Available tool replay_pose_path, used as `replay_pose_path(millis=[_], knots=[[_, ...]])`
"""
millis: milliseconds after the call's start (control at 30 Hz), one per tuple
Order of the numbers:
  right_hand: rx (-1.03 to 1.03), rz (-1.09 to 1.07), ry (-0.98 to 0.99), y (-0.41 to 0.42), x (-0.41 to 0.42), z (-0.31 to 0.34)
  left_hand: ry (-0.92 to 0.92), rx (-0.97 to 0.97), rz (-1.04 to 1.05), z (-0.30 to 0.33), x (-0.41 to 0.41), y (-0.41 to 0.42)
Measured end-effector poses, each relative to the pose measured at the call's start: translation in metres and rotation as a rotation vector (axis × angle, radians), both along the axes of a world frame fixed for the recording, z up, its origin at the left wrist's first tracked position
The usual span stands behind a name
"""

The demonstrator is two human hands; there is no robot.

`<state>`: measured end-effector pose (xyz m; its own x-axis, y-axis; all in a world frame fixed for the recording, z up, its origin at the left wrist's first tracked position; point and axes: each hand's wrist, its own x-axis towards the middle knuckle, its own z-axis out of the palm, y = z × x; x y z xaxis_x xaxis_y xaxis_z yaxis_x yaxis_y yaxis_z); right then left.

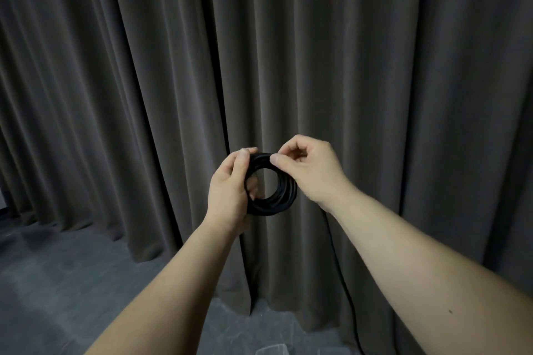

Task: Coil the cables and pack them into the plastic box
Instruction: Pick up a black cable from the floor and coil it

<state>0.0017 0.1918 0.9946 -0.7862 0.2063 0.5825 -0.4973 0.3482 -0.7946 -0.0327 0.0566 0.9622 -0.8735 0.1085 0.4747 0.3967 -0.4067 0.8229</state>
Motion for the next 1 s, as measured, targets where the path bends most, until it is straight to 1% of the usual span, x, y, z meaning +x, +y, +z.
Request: replay_pose_path(millis=[133,300,367,433,500,600,733,833,900,967,1000], knots=[[-0.040,-0.079,0.019,-0.003,0.001,0.003,0.059,-0.103,0.009,0.001,0.002,-0.001],[-0.019,-0.099,0.039,0.000,0.001,0.009,0.061,-0.151,0.045,0.001,0.000,-0.002],[-0.052,-0.032,0.034,0.004,0.001,0.009,0.039,-0.115,0.034,0.004,0.002,0.000],[-0.098,0.078,0.005,0.010,0.003,0.010,0.006,-0.039,0.010,0.007,0.004,0.000],[-0.133,0.131,-0.015,0.016,0.003,0.012,-0.032,0.031,-0.014,0.010,0.005,0.000],[-0.098,0.071,0.027,0.018,-0.003,0.011,-0.039,0.061,-0.022,0.012,0.004,0.001],[-0.012,-0.049,0.066,0.013,-0.008,0.003,-0.030,0.066,0.029,0.009,0.002,0.005],[0.003,-0.040,0.080,0.008,-0.006,-0.007,-0.024,0.099,0.052,0.005,-0.002,0.006],[-0.079,0.072,0.013,0.005,-0.007,-0.019,-0.027,0.157,0.077,0.007,-0.006,0.004],[-0.159,0.193,-0.118,0.006,-0.007,-0.031,-0.038,0.206,0.143,0.012,-0.010,0.002],[-0.149,0.223,-0.191,0.008,-0.007,-0.038,-0.051,0.238,0.185,0.015,-0.012,0.000]])
